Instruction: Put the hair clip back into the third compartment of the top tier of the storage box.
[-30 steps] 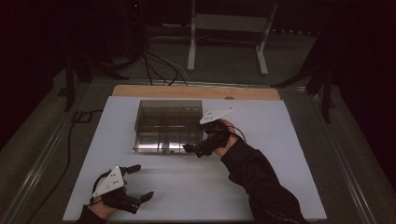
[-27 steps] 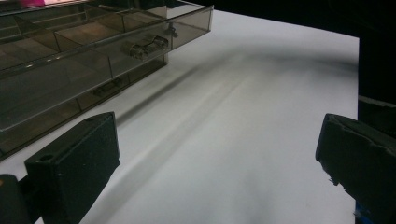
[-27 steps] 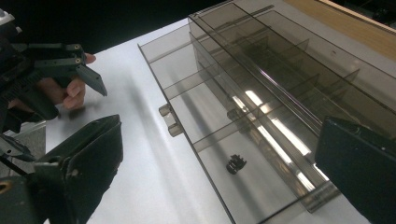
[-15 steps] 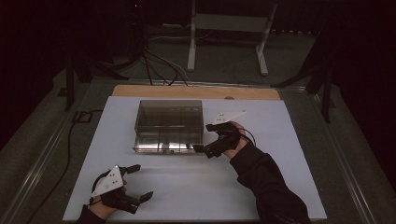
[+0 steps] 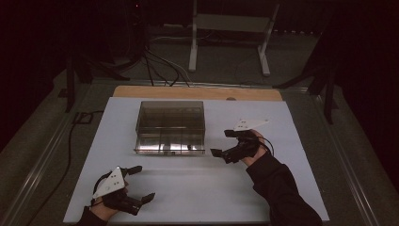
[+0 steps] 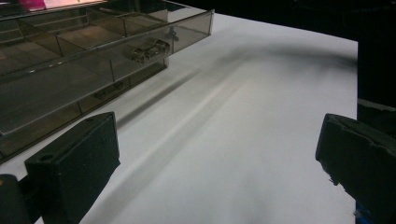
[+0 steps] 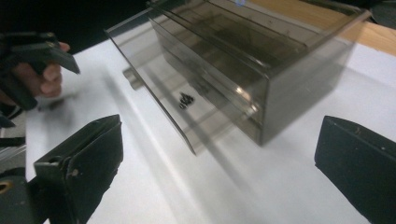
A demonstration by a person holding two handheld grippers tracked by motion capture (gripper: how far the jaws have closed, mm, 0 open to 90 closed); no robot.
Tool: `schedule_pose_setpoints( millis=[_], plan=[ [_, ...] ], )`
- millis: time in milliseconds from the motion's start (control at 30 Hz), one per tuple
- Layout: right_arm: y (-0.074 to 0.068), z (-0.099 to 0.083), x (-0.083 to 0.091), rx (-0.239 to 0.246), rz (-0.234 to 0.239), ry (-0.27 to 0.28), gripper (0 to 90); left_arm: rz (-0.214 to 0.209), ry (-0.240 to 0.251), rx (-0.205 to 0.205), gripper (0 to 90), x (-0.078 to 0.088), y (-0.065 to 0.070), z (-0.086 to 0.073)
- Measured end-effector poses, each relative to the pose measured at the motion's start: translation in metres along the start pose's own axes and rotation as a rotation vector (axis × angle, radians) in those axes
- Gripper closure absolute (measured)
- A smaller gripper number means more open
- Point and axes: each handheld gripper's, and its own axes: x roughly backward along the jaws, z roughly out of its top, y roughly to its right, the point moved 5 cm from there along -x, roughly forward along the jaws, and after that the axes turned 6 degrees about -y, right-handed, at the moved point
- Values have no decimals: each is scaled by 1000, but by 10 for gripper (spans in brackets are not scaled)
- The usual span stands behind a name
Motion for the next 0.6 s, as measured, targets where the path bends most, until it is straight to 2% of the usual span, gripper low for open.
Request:
schedule_pose_setpoints(
  millis=[200,300,367,600],
  plan=[
    [6,-16,3,-14,-16,-12,9,0,1,1,6,0,0,0],
    [7,-25,2,1,-34,-22,9,1,4,3,6,0,-1,1],
    [8,-32,1,-11,-24,-19,9,1,2,1,6,0,0,0],
    [15,-54,0,-36,-37,-8,10,-1,2,1,6,0,0,0]
  ],
)
